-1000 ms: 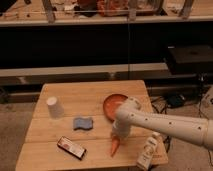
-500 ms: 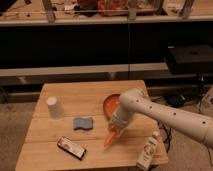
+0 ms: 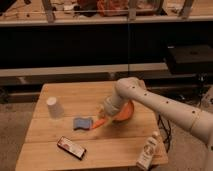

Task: Place the pepper on the white sponge

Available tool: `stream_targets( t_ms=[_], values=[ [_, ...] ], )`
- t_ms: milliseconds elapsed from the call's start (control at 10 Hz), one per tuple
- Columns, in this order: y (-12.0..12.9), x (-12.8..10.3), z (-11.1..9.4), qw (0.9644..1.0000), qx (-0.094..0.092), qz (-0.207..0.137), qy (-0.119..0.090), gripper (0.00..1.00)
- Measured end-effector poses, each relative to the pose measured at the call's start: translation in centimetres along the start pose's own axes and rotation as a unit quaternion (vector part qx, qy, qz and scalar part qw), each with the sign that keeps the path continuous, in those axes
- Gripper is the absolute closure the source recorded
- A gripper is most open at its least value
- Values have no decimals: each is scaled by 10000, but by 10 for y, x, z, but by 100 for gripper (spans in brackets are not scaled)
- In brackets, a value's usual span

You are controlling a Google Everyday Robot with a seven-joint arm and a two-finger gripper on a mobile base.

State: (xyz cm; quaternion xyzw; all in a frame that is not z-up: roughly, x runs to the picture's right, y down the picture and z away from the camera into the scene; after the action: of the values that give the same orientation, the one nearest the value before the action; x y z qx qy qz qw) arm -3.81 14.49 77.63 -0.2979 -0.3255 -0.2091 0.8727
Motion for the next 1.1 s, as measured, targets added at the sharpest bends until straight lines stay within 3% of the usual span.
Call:
stream_targets(
  t_ms=[400,700,800,1100],
  values=[
    [-57,-33,36,9981,-522,50,323,100],
    [-70,-38,61,9956,-613,55,712,100],
    [-71,-35,67,9952,-608,65,770,97],
    [-66,-21,90,9943,-662,105,832,70]
  ],
)
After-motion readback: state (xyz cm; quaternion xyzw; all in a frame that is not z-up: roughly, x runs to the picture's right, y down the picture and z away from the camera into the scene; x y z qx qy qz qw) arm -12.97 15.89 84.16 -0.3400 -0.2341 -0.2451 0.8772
